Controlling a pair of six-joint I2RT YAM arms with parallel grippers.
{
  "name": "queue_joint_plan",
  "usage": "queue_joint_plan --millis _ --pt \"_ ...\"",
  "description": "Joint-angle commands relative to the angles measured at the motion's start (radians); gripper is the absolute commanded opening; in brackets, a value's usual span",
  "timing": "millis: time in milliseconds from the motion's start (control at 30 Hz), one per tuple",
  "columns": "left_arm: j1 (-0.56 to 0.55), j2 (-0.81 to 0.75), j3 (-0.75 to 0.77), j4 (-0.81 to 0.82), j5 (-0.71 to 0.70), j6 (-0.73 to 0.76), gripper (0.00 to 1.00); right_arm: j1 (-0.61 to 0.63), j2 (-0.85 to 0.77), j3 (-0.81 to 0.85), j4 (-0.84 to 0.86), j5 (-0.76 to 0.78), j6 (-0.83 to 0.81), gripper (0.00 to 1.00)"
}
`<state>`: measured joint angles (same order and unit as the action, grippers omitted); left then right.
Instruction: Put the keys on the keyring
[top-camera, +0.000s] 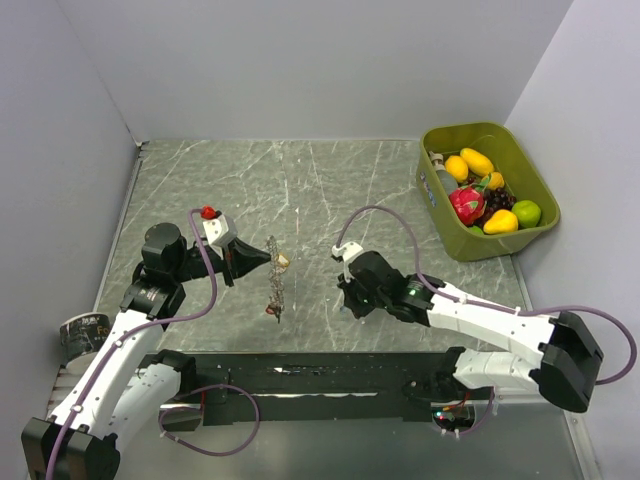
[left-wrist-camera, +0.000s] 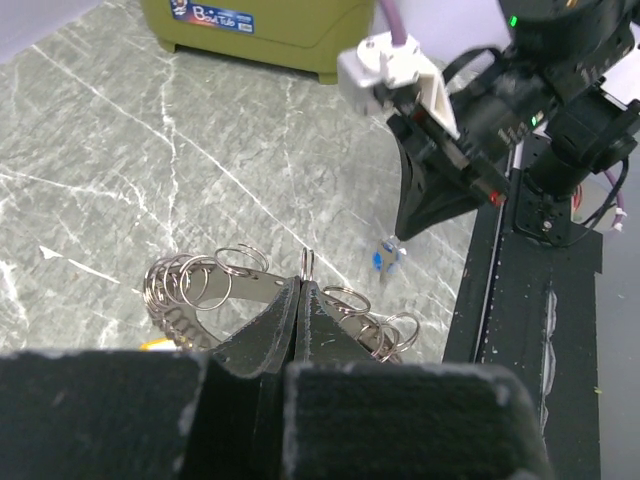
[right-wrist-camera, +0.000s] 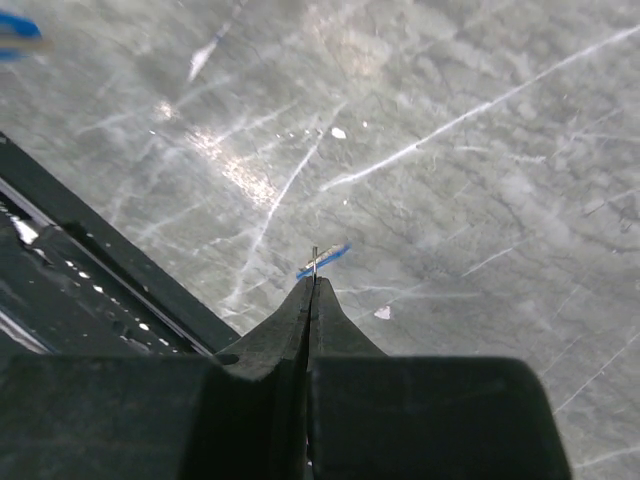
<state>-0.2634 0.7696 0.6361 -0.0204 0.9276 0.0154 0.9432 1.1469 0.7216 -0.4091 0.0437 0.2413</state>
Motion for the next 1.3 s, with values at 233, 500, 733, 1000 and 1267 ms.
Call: queue_joint_plan --millis 233,500,733,1000,1267 --pt "-0.004 0.003 0.036 0.096 0.105 -0.008 0.01 -0.020 -0.168 0.053 0.122 -0.036 -0.053 0.00" --pt "-0.011 0.008 0.028 0.137 0.178 -0.048 0.01 -0.066 -0.242 0.082 0.205 -0.145 -0.092 0.00" --pt "-0.048 0.011 0.025 0.132 0.217 -0.034 0.01 -0.092 -0.256 0.098 0.322 -0.266 -0.126 0.00" --pt "-0.088 0.040 0.046 0.076 0.209 0.017 0.01 -0.103 -0.213 0.176 0.388 -0.367 -0.177 0.00" --pt "-0.096 0.036 0.043 0.077 0.159 0.012 0.01 -0.101 -0.147 0.242 0.374 -0.465 -0.195 0.00"
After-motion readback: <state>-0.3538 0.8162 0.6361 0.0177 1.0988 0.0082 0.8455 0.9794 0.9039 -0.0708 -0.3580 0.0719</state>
